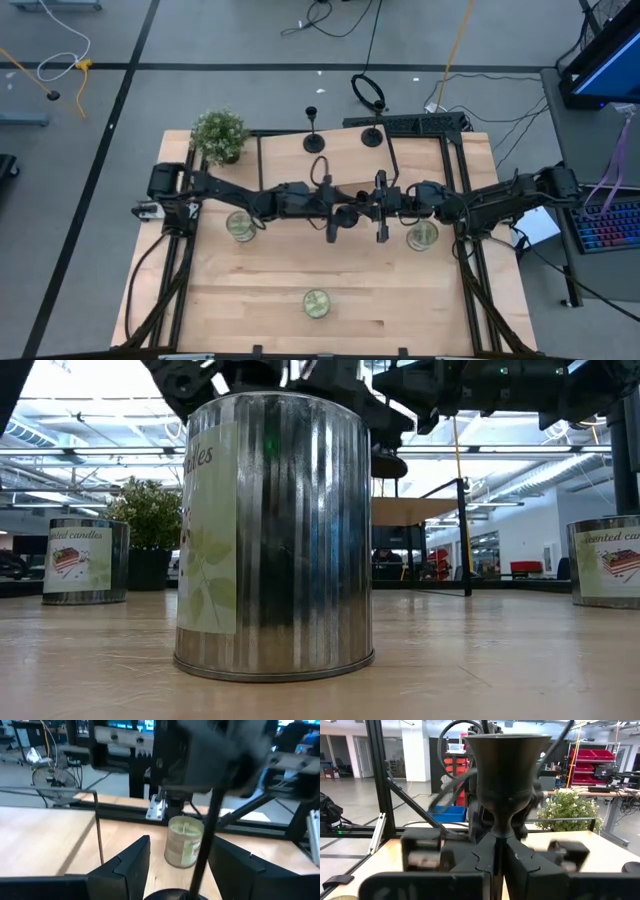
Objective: Pick & Place candle stick holders
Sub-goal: Put the black candle holder on the shelf aligned with the black candle holders
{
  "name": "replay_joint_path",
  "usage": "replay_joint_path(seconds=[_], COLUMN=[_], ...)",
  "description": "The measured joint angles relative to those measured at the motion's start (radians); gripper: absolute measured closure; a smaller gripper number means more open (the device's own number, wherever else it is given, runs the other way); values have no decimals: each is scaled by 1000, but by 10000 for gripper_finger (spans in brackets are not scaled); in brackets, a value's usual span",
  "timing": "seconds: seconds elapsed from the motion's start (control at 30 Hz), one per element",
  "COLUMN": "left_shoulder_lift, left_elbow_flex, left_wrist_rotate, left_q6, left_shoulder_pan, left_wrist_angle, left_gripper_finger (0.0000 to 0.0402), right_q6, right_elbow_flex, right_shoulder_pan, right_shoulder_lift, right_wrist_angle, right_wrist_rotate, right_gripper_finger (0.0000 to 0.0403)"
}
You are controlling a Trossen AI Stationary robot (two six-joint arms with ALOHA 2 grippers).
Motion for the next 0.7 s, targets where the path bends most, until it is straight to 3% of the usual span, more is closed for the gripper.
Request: replay_joint_path(seconds=[0.13, 0.4, 0.7], left_shoulder_lift=[40, -2, -42], left_elbow_flex=[57, 69, 69], left_wrist_rotate=[0, 3, 5], left_q6=[4, 16, 61], left_shoulder_pan=[0, 0, -2], left_wrist_angle=[-41, -154, -251], left_gripper_finger=[238, 328, 350], right_q6=[-4, 4, 10], right_elbow_flex=[0, 0, 0], right_shoulder_pan=[0, 0, 0], right_shoulder_lift=[0, 0, -1], right_wrist_angle=[-14, -70, -81], right_wrist_rotate=[1, 5, 6], right_gripper_finger=[393, 387, 390])
